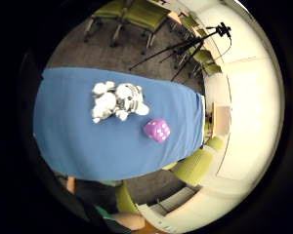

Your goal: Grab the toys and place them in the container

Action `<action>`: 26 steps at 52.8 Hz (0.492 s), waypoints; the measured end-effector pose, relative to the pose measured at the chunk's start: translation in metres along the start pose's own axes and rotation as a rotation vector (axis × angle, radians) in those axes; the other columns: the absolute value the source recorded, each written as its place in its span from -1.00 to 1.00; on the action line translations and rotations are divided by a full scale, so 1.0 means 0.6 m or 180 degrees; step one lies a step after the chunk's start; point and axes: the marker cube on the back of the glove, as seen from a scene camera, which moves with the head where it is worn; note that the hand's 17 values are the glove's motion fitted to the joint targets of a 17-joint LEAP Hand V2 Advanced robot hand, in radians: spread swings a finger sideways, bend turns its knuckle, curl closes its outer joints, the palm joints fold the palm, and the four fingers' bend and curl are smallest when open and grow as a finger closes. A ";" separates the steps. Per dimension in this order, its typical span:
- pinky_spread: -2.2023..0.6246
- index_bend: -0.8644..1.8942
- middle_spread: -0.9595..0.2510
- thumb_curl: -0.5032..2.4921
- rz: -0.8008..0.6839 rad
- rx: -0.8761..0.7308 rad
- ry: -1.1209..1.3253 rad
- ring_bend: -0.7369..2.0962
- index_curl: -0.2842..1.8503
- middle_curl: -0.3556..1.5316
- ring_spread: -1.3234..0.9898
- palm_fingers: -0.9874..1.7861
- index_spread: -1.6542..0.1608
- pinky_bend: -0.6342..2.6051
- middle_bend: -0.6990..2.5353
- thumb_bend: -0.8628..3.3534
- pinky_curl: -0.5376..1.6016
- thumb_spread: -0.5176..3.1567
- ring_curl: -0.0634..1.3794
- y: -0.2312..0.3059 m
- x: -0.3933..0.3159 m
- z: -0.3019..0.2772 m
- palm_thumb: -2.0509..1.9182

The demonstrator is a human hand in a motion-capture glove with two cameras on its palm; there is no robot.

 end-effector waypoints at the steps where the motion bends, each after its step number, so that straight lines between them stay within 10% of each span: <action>1: 0.55 -0.06 0.41 -0.49 0.0045 -0.0035 0.0007 -0.37 -0.13 -0.28 0.06 -0.40 0.33 -0.14 -0.52 -0.65 -0.20 -0.23 -0.62 -0.003 0.014 0.013 -0.05; 26: 0.58 0.04 0.39 -0.55 0.0499 -0.0750 0.0068 -0.40 -0.17 -0.41 0.07 -0.46 0.33 -0.18 -0.52 -0.66 -0.21 -0.29 -0.71 -0.052 0.138 0.241 -0.07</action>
